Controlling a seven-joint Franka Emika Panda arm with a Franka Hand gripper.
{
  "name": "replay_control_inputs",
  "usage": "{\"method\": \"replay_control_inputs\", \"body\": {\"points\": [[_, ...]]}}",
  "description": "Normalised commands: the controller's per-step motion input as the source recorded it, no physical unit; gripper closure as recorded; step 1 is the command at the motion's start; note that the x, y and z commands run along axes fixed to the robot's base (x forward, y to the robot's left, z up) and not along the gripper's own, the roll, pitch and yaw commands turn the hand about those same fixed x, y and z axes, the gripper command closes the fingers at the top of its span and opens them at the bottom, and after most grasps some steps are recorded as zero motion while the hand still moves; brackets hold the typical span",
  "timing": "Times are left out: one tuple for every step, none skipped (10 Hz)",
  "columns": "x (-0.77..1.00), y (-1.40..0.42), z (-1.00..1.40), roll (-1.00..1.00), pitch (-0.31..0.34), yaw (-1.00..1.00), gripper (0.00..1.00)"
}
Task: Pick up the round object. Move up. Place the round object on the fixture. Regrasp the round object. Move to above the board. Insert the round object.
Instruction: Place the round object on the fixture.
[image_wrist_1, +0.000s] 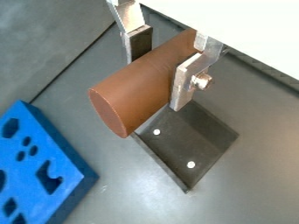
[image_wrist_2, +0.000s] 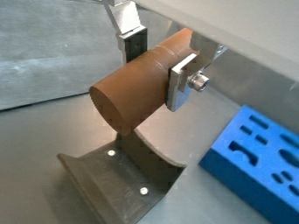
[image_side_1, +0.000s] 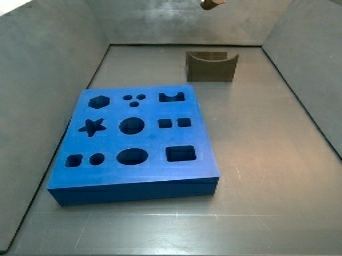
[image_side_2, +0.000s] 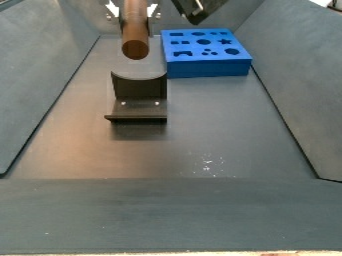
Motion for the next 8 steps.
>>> {"method": "replay_control_inputs", "body": {"points": [[0.08, 0.06, -0.01, -0.75, 0.275, -0.14, 1.00], [0.09, 0.05, -0.01, -0.55, 0.220, -0.15, 1.00], [0.09, 0.05, -0.01, -0.47, 0.197, -0.15, 1.00], [0.08, 0.05, -0.01, -0.38, 0.154, -0.15, 1.00], [0.09, 0.05, -0.02, -0.34, 0.127, -0.14, 1.00], [0.13, 0.08, -1.00, -1.00, 0.042, -0.14, 1.00], [0.13, 0.09, -1.00, -1.00, 0.039, -0.13, 1.00], [0.14, 0.09, -1.00, -1.00, 0.049, -0.14, 1.00]]}}
